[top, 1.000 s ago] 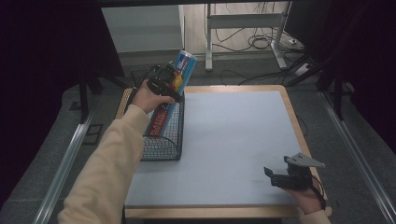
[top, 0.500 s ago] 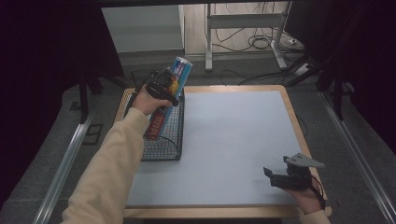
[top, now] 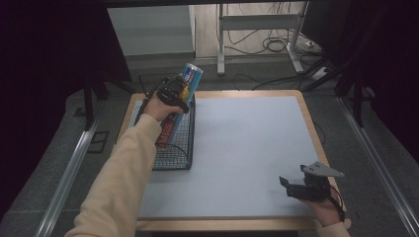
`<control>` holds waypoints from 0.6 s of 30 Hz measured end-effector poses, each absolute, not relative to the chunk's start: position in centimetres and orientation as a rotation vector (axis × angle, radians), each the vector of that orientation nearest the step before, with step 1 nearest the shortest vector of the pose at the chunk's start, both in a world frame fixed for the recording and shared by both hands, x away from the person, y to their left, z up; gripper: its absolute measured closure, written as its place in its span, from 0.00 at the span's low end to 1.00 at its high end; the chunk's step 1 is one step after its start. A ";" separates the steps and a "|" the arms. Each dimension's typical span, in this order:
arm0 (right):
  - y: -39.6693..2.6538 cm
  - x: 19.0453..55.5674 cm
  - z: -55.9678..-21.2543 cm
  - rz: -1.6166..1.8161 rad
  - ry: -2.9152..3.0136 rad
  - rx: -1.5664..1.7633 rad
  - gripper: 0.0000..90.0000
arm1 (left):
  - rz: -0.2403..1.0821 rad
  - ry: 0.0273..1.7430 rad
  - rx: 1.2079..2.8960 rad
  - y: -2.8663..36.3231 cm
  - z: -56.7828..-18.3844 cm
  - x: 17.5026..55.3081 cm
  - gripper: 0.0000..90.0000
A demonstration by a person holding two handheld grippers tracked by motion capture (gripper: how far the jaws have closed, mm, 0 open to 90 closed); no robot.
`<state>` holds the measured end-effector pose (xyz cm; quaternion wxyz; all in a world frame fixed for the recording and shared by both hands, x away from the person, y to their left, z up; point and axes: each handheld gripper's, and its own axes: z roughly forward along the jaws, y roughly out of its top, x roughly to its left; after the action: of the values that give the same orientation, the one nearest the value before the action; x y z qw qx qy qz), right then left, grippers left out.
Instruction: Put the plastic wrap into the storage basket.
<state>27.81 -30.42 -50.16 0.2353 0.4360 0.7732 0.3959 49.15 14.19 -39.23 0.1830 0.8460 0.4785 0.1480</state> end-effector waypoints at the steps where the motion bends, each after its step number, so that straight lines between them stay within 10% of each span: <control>1: -30.4 27.8 -50.2 1.086 2.121 1.196 0.12 | 0.421 1.353 2.387 14.2 -39.4 49.3 0.36; 18: -30.5 27.9 -50.2 1.085 2.124 1.197 0.12 | 0.430 1.399 2.409 14.1 -40.1 51.6 0.36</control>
<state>27.92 -30.46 -50.22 0.2346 0.4360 0.7737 0.3952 51.63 14.13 -40.07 0.1605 0.8435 0.4899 0.1506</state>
